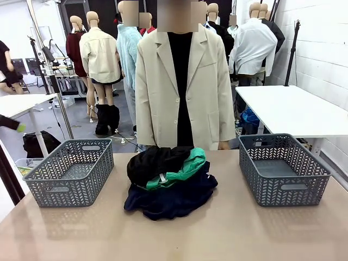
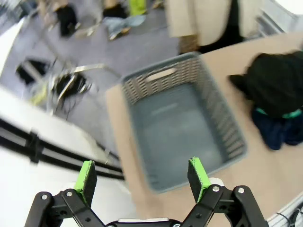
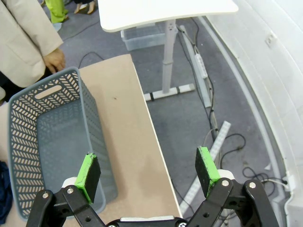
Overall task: Sort the tops and bottoms.
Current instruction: Lift clothes from the center of the table with your left hand.
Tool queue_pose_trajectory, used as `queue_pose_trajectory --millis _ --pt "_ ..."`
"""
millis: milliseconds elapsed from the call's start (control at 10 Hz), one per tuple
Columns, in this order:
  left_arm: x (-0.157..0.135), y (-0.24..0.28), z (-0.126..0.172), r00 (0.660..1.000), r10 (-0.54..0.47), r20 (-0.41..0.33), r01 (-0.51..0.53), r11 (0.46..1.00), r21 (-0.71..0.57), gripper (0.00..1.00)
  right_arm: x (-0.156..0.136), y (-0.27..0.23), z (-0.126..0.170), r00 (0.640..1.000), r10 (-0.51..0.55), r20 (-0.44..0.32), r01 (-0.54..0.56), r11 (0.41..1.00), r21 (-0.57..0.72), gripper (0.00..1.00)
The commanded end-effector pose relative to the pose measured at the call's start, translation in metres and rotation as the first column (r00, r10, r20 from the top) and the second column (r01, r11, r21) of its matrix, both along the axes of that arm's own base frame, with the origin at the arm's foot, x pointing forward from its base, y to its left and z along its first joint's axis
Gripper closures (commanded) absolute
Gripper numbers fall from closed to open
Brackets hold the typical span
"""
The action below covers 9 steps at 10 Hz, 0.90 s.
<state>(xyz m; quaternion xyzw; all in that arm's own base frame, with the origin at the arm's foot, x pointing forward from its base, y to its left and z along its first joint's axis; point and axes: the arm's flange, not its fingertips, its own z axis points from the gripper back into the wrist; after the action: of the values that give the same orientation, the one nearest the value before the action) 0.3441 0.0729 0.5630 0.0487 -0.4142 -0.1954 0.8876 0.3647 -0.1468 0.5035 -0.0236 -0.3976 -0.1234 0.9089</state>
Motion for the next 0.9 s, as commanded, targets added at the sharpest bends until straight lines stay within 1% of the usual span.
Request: queue_pose_trajectory --millis 0,100,200,300,400,700,800 --pt "-0.008 -0.052 0.003 0.951 -0.308 -0.032 0.310 0.947 0.082 0.00 -0.001 0.000 -0.001 1.000 -0.005 -0.010 0.005 1.000 0.001 0.00" --pt "-0.010 -0.093 0.002 0.916 -0.396 -0.062 0.401 0.908 0.122 0.00 -0.001 0.000 -0.001 1.000 -0.005 -0.010 0.005 1.000 0.001 0.00" --pt "-0.012 -0.130 -0.004 0.889 -0.451 -0.086 0.459 0.874 0.160 0.00 -0.001 0.000 -0.001 1.000 -0.005 -0.010 0.005 1.000 0.001 0.00" --pt "-0.015 -0.158 -0.011 0.858 -0.495 -0.137 0.511 0.850 0.129 0.00 -0.001 0.000 -0.001 1.000 -0.005 -0.010 0.005 1.000 0.001 0.00" --pt "-0.017 -0.120 0.007 0.921 -0.384 -0.067 0.389 0.913 0.123 0.00 -0.001 0.000 -0.001 1.000 -0.005 -0.010 0.005 1.000 0.001 0.00" --pt "-0.017 -0.120 0.007 0.921 -0.384 -0.067 0.389 0.913 0.123 0.00 -0.001 0.000 -0.001 1.000 -0.005 -0.010 0.005 1.000 0.001 0.00" --pt "-0.018 -0.132 0.006 0.910 -0.405 -0.085 0.413 0.903 0.118 0.00 -0.001 0.000 -0.001 1.000 -0.005 -0.010 0.005 1.000 0.001 0.00"
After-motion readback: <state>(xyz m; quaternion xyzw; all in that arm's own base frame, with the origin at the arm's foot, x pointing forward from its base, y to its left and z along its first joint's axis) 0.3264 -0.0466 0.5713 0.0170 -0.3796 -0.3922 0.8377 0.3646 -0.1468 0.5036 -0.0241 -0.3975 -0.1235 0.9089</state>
